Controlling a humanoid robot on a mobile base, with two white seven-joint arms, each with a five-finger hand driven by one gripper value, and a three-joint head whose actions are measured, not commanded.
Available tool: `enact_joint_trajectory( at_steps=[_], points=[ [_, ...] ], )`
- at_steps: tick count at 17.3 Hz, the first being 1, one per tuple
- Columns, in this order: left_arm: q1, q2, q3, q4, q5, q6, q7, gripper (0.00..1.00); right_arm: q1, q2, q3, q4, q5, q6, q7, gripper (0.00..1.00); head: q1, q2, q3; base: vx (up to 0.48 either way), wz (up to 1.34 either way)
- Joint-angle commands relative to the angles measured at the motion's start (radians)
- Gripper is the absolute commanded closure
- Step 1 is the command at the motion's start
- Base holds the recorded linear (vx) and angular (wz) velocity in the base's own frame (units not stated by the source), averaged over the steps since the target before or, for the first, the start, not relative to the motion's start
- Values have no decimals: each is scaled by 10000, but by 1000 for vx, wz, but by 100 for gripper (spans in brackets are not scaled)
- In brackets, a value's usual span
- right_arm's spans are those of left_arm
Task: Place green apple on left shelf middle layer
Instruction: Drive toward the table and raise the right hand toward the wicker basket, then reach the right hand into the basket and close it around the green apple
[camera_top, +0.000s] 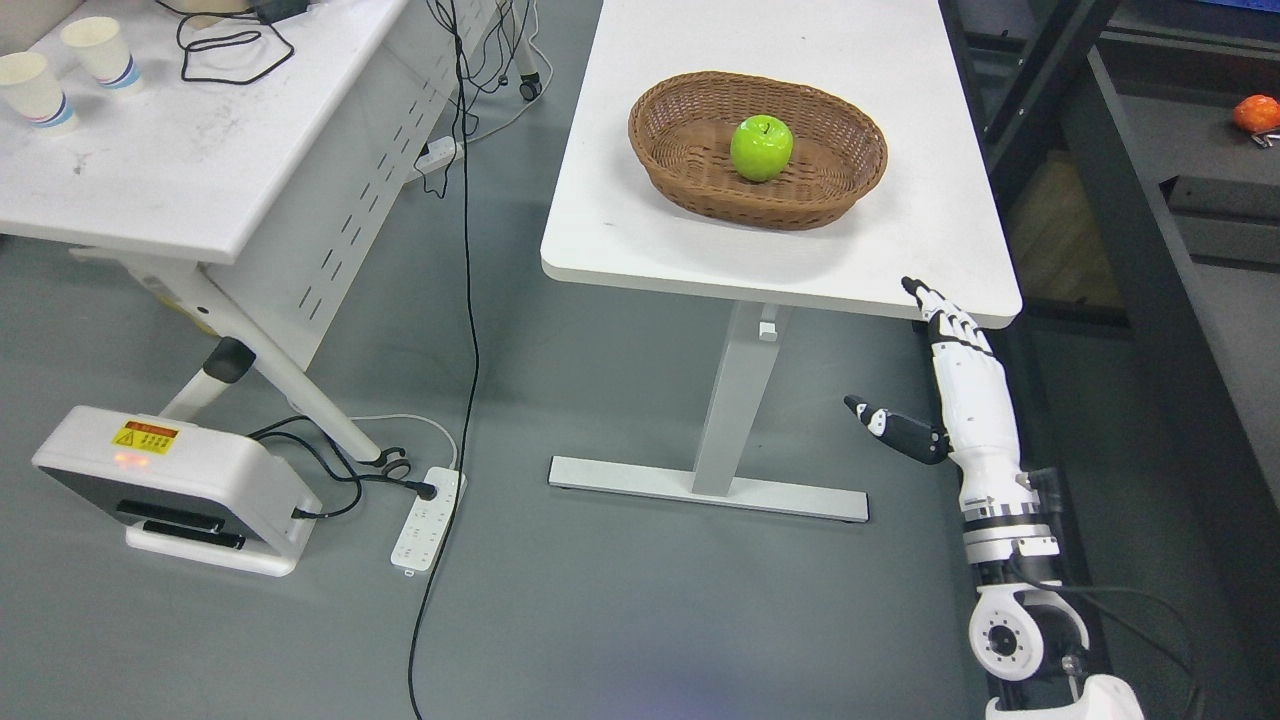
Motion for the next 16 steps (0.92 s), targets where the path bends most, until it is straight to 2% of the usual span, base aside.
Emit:
enact_joint_trajectory(
  at_steps=[1, 7, 10, 16],
  points=[
    [3, 175, 0, 1, 0, -13, 8, 0, -318, -762, -247, -88, 190, 30, 51, 0, 0, 0, 0, 252, -51],
    [2, 175, 0, 1, 0, 2, 8, 0, -655, -471, -109, -58, -486, 46, 740, 0, 0, 0, 0, 266, -32],
    [3, 175, 0, 1, 0, -13, 8, 0, -641, -424, 366, -58, -548, 46, 1017, 0, 0, 0, 0, 282, 2],
    [3, 175, 0, 1, 0, -13, 8, 0, -656, 234, 1270, 19, -471, 46, 1446, 0, 0, 0, 0, 245, 26]
  ],
)
